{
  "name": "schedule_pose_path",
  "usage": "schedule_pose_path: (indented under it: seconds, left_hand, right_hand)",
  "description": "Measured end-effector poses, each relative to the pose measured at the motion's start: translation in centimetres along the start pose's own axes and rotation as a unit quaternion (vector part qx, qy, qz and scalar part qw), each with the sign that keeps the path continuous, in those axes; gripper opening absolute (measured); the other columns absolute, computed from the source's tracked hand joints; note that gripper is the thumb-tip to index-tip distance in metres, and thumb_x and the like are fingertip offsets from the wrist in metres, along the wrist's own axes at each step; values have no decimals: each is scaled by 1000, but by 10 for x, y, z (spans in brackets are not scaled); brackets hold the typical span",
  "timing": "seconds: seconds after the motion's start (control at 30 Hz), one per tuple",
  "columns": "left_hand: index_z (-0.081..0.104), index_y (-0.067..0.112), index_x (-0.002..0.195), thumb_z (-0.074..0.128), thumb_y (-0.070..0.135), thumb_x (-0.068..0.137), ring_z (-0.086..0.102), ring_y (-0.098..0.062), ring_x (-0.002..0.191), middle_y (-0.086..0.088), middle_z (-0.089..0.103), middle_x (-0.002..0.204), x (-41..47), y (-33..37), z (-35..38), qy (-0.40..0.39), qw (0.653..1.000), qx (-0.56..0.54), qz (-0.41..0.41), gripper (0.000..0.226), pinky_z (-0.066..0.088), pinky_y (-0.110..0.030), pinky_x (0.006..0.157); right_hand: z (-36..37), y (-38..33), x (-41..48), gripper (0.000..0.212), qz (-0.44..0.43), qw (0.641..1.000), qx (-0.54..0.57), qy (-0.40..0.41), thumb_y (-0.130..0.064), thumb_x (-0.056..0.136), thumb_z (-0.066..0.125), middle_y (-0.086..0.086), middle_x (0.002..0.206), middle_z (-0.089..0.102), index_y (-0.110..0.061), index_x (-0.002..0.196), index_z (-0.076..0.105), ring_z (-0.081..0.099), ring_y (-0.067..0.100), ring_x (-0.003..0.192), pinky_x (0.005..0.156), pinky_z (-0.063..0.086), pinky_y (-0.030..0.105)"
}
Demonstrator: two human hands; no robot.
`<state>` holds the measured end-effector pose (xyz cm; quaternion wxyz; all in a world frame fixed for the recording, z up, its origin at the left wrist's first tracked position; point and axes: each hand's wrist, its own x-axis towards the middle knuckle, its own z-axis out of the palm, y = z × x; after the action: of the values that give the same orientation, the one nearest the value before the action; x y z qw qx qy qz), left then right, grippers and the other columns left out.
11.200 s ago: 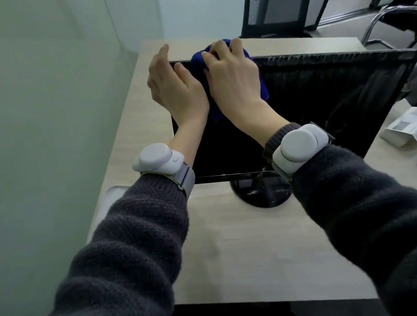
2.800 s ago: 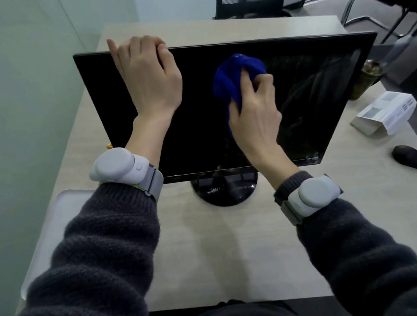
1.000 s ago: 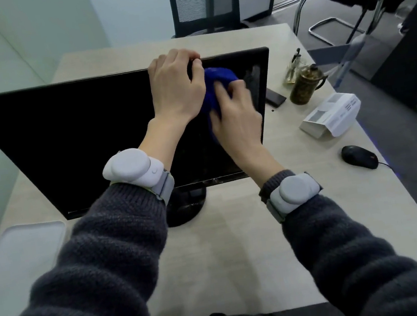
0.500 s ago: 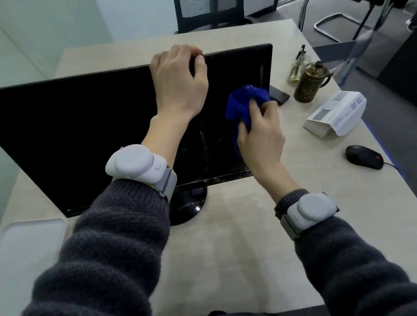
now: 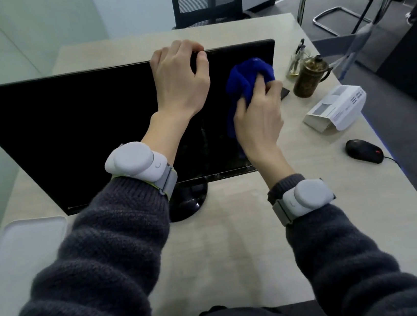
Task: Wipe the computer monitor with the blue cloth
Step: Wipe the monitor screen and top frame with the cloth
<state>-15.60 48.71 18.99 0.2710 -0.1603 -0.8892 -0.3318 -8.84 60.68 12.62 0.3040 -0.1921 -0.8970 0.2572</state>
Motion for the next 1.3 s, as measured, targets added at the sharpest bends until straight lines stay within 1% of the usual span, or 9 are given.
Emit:
schedule_pose_path:
  seconds: [0.1, 0.17, 0.3, 0.4, 0.57, 0.7, 0.87, 1.07, 1.3]
  left_hand:
    - [64, 17, 103, 40, 30, 90, 56, -21, 102, -1, 66, 106, 1, -1, 1, 1, 1000, -3, -1, 30, 25, -28, 97]
    - [63, 17, 102, 40, 30, 90, 56, -21, 102, -1, 66, 106, 1, -2, 1, 3, 1000, -1, -1, 29, 25, -29, 97]
    - [63, 18, 102, 41, 31, 90, 56, -19, 101, 1, 66, 106, 0, -3, 1, 8, 1000, 5, -2, 29, 23, -27, 97]
    - [63, 18, 101, 41, 31, 89, 56, -20, 101, 1, 66, 105, 2, -3, 1, 9, 1000, 3, -2, 28, 24, -27, 97]
    - [63, 18, 100, 42, 33, 89, 56, -19, 100, 1, 66, 104, 0, -2, 5, 11, 1000, 7, 9, 28, 24, -27, 96]
    - [63, 19, 99, 42, 33, 89, 56, -18, 99, 3, 66, 103, 2, -3, 8, 13, 1000, 7, 3, 28, 22, -25, 95]
    - [63, 19, 99, 42, 34, 88, 56, -18, 99, 3, 66, 104, 4, -6, 9, 19, 1000, 10, 5, 28, 21, -24, 95]
    - [63, 20, 99, 41, 35, 88, 55, -17, 100, 4, 66, 104, 2, -5, 10, 15, 1000, 13, 1, 28, 22, -26, 97]
    - [63, 19, 99, 40, 33, 89, 56, -18, 101, 3, 67, 104, 3, -5, 4, 11, 1000, 12, -1, 30, 22, -25, 95]
  right_hand:
    - [3, 9, -24, 43, 37, 998, 9, -45, -21, 90, 54, 14, 123, 43, -6, 130, 44, 52, 33, 104, 73, 49, 44]
    - [2, 8, -29, 43, 52, 997, 16, -58, -21, 90, 54, 14, 124, 42, -5, 128, 44, 53, 34, 103, 76, 47, 43]
    - [-5, -12, 1, 46, 38, 998, 45, -15, -26, 88, 55, 14, 125, 43, -5, 129, 44, 54, 34, 104, 73, 45, 39]
    - [-10, -24, 25, 46, 42, 996, 74, 17, -30, 88, 53, 11, 122, 44, -8, 128, 46, 56, 31, 98, 69, 35, 30]
    - [-3, -12, 12, 61, 53, 997, 42, -25, -29, 90, 52, 11, 130, 43, -11, 143, 29, 55, 34, 105, 70, 31, 32]
    - [1, -1, 0, 57, 73, 995, 61, -28, -28, 87, 53, 9, 128, 48, -11, 139, 35, 55, 33, 104, 72, 34, 33]
    - [10, 11, -28, 53, 117, 988, 79, -70, -28, 86, 53, 8, 127, 50, -10, 134, 38, 55, 33, 106, 80, 44, 42]
    - [13, 22, -43, 45, 157, 982, 70, -80, -29, 86, 54, 9, 121, 53, -8, 124, 45, 57, 33, 99, 74, 38, 35]
    - [6, -1, -25, 49, 107, 990, 80, -40, -29, 86, 56, 9, 122, 50, -8, 129, 43, 56, 33, 99, 72, 34, 33]
